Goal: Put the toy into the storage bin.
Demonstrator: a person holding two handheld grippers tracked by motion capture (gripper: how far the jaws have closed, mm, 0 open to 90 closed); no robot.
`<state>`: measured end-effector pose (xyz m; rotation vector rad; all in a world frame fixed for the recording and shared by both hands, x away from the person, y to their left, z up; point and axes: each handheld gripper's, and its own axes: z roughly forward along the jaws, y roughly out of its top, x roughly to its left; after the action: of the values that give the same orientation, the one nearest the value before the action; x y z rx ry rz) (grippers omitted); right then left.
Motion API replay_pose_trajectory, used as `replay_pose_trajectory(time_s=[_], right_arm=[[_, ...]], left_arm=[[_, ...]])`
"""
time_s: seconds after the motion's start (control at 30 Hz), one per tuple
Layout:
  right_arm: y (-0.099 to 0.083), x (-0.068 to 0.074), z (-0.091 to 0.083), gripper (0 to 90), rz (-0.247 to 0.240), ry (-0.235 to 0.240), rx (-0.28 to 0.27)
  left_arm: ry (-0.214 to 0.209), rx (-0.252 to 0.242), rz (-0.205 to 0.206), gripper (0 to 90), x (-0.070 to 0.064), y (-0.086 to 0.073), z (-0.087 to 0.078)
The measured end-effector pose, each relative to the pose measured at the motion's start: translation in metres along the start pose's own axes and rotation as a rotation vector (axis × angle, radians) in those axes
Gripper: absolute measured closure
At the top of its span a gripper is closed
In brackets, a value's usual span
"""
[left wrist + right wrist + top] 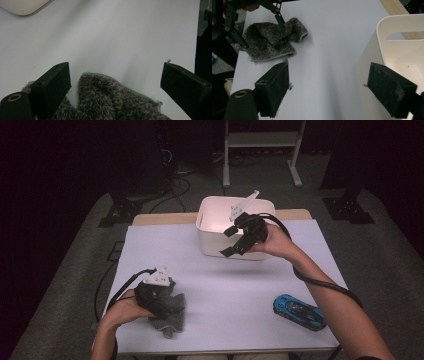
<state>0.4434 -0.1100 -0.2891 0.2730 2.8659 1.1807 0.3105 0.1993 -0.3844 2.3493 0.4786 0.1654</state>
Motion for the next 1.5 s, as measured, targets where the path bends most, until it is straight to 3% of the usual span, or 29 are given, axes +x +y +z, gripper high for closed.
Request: replay_pose_trajectory(time_s=[0.4, 0.87, 1.23, 1.3, 1.5], right_arm=[[0.012, -0.022, 0.006, 16.5, 0.013, -0.013, 0.017], [0.004, -0.049, 0.019, 17.8, 0.054, -0.039, 0.076], [-0.006, -0.059, 0.027, 40.2, 0.053, -0.035, 0.125], [-0.008, -0.06, 0.028, 49.8, 0.05, -0.032, 0.141], [-0.011, -0.062, 0.028, 67.5, 0.037, -0.031, 0.155]], left_arm=[[-0.001, 0.001, 0.004, 8.8, 0.0, -0.002, -0.003], [0.0, -0.006, -0.007, 8.8, 0.0, -0.004, -0.005], [0.001, 0.003, 0.003, 8.8, 0.0, -0.005, -0.004], [0.003, 0.008, 0.005, 8.8, 0.001, -0.005, -0.004], [0.005, 0.007, 0.007, 8.8, 0.0, -0.005, -0.003]])
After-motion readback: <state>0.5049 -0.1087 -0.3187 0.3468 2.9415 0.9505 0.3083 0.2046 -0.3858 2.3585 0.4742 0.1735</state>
